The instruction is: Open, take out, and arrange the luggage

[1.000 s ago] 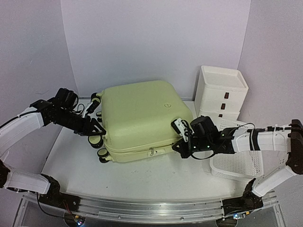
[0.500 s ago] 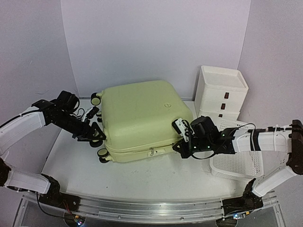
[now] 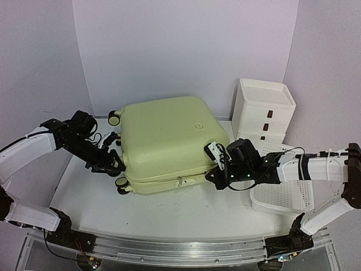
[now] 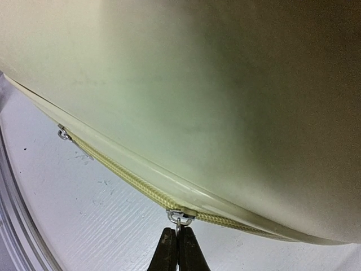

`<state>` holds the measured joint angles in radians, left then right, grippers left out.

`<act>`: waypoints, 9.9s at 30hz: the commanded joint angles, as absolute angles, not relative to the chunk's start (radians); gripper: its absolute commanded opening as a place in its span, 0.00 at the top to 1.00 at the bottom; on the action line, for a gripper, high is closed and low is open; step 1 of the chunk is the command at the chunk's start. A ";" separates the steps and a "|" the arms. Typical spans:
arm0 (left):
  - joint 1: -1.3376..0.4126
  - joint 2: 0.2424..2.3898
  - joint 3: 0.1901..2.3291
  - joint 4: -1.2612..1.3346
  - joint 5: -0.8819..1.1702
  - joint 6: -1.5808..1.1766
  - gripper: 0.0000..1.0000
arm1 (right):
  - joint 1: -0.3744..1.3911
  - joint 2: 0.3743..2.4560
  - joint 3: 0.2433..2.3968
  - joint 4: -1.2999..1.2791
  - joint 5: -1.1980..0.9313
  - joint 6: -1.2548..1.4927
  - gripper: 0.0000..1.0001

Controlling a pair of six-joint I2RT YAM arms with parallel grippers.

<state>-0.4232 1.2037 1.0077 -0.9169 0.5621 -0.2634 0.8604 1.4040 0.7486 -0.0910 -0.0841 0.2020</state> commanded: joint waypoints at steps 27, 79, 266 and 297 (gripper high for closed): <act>-0.375 1.075 1.005 -1.124 -0.207 -0.542 1.00 | 0.693 1.191 0.539 -0.094 -0.059 -0.046 1.00; -0.384 1.486 1.761 -0.962 0.309 -0.218 0.07 | 0.653 1.459 0.779 -0.039 -0.763 -0.470 1.00; -0.522 1.799 1.752 -0.652 0.451 -0.075 0.15 | 0.321 2.109 1.758 -0.229 -0.567 -0.405 0.02; -0.295 1.154 0.969 -0.696 0.573 -0.398 0.14 | 0.909 1.322 1.120 -0.522 -0.304 0.762 0.02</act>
